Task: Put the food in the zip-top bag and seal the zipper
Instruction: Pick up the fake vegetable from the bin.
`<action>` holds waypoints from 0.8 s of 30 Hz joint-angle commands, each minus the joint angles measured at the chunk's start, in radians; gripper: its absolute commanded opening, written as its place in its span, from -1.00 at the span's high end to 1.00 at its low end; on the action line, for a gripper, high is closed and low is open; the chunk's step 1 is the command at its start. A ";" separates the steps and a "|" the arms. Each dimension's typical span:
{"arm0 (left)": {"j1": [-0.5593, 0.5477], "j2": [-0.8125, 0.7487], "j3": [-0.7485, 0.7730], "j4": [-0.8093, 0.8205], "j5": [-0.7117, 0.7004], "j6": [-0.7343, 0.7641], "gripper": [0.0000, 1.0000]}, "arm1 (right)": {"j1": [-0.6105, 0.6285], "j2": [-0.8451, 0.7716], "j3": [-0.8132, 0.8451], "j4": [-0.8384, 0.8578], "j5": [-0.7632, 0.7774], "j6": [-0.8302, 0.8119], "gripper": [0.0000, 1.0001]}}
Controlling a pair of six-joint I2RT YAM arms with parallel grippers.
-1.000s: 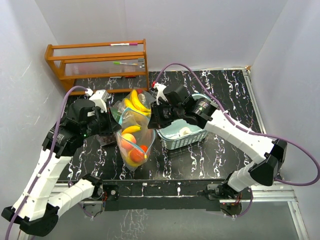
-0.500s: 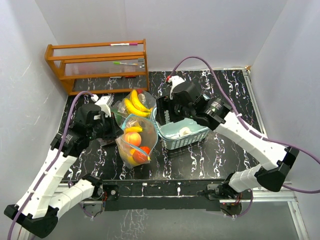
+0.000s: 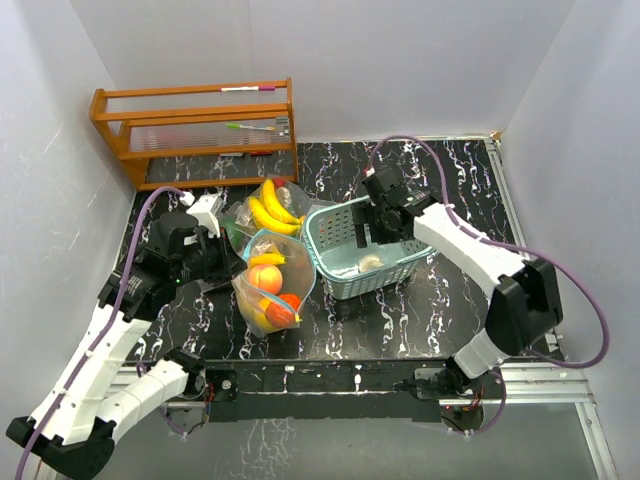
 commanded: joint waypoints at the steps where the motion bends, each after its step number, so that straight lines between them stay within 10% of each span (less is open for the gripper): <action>1: 0.001 -0.026 -0.014 0.019 0.014 0.007 1.00 | -0.025 0.068 -0.036 0.052 -0.066 -0.067 -0.63; 24: 0.001 -0.016 0.014 0.013 0.003 0.016 1.00 | -0.040 0.212 -0.192 0.248 -0.140 -0.089 -0.45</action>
